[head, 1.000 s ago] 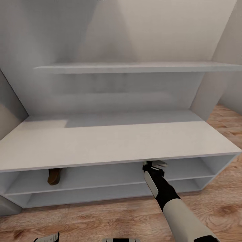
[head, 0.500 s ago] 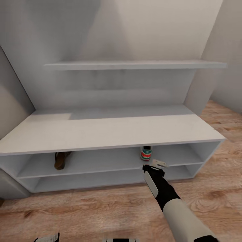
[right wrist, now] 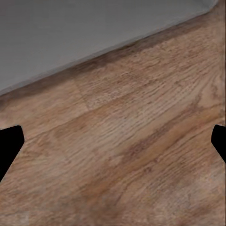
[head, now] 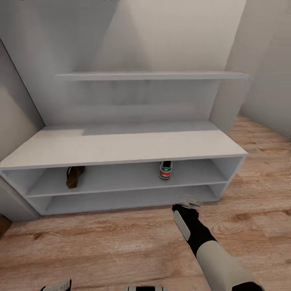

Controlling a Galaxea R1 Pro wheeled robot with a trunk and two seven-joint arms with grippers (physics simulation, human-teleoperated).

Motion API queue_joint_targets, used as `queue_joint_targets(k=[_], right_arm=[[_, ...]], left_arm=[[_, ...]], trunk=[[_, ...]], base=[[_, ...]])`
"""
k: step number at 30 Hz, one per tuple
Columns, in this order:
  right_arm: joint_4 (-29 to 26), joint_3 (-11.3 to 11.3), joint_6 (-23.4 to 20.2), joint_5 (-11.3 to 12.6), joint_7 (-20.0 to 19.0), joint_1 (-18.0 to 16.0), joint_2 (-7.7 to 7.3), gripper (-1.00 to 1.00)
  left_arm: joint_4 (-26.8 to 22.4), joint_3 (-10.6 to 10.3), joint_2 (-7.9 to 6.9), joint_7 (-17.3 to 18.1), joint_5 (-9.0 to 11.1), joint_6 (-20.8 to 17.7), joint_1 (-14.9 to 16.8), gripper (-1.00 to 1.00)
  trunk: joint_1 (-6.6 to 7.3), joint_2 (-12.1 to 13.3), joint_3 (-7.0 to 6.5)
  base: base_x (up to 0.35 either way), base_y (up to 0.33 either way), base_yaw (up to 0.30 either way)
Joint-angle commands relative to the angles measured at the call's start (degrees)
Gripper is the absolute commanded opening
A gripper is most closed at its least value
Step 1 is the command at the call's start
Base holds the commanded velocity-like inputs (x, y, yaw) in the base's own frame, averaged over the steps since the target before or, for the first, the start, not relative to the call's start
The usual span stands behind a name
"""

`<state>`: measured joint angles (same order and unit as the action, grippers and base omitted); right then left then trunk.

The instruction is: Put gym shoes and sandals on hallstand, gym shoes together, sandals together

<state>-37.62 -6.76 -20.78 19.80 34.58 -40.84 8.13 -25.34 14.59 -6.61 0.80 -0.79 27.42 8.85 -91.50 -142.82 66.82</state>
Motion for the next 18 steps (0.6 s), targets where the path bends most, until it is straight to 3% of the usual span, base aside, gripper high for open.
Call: queue_joint_targets(k=[1, 8, 9, 11, 13, 14, 18], right_arm=[[0.68, -0.29, -0.21, 0.32, 0.36, -0.03, -0.06, 1.0], [8.2, -0.37, 1.2, -0.34, -0.78, -0.03, -0.44, 1.0], [12.64, -0.45, 4.06, -1.34, -2.87, 0.0, -1.26, 1.0], [15.13, -0.5, 6.04, -2.24, -4.51, 0.02, -1.8, 1.0], [19.43, -0.56, 9.35, -4.28, -7.44, 0.04, -2.53, 1.0], [24.03, -0.59, 12.84, -6.94, -10.39, 0.08, -3.28, 1.0], [30.17, -0.61, 18.01, -10.85, -13.72, 0.12, -4.6, 1.0]], left_arm=[[0.02, 0.18, 0.02, 0.08, -0.09, 0.18, 0.02, 1.0], [0.02, 0.14, 0.11, 0.08, -0.11, 0.12, 0.02, 1.0], [0.02, 0.03, 0.24, 0.08, -0.31, 0.09, 0.02, 1.0], [0.02, -0.14, 0.31, 0.08, -0.41, 0.04, 0.02, 1.0], [0.02, -0.31, 0.41, 0.08, -0.54, 0.02, 0.02, 1.0], [0.02, -0.4, 0.48, 0.08, -0.62, -0.01, 0.02, 1.0], [0.02, -0.39, 0.52, 0.04, -0.66, -0.05, 0.02, 1.0]], trunk=[[0.05, -0.02, 0.04], [0.05, -0.02, 0.04], [0.05, -0.02, 0.04], [0.05, -0.02, 0.04], [0.05, -0.02, 0.04], [0.05, -0.02, 0.04], [0.05, -0.02, 0.04]], base=[[-0.314, -0.168, 0.0], [-0.286, -0.154, 0.0], [-0.087, -0.049, 0.0], [-0.063, -0.035, 0.0], [-0.032, -0.018, 0.0], [-0.015, -0.008, 0.0], [-0.009, -0.005, 0.0]])
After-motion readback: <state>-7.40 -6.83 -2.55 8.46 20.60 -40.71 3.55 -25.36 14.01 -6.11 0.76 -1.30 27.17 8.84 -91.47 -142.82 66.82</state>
